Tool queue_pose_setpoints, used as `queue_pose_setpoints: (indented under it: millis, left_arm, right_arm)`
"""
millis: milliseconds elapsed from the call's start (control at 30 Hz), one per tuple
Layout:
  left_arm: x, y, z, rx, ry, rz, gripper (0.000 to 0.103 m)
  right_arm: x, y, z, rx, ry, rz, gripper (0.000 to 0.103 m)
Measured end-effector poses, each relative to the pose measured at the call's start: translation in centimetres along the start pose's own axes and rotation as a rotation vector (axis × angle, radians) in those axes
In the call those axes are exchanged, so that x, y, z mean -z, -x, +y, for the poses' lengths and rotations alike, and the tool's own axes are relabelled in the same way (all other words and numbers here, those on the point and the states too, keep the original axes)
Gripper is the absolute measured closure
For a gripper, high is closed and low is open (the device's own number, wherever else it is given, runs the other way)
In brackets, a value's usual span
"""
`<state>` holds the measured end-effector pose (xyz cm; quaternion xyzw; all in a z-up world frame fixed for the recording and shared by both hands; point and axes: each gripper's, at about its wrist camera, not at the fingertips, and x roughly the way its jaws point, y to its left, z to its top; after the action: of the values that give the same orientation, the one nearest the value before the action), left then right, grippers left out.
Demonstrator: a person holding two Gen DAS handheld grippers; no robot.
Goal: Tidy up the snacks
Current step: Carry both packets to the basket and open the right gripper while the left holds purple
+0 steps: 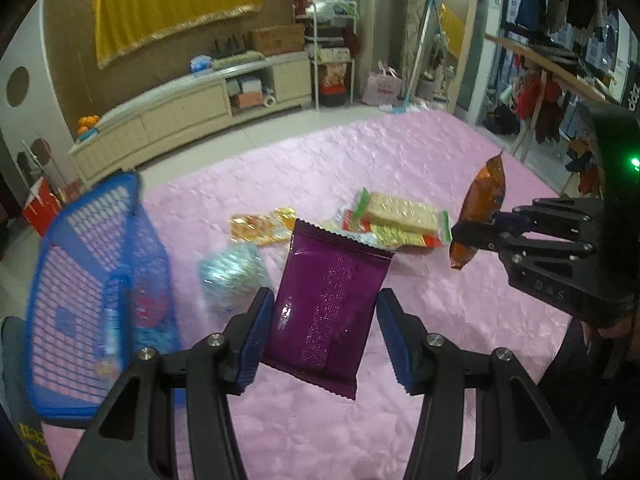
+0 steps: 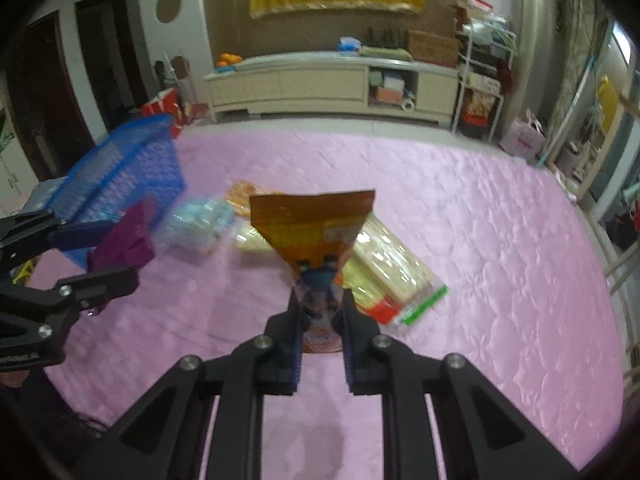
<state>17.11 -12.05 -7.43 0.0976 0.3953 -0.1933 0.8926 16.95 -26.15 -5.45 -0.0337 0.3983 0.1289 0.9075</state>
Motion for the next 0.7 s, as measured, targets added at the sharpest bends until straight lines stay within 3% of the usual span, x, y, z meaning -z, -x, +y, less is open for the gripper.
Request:
queue_pose_setpoints:
  millis: [400, 700]
  left_arm:
    - [0.3, 8.5, 6.6, -0.108, 0.071, -0.119, 0.053]
    - [2.0, 11.6, 13.1, -0.205, 0.159, -0.137, 0.053]
  right_arm:
    - [-5.9, 4.3, 9.0, -0.143, 0.095, -0.108, 0.083]
    - [-8.3, 2.6, 16.4, -0.258, 0.186, -0.079, 0.083]
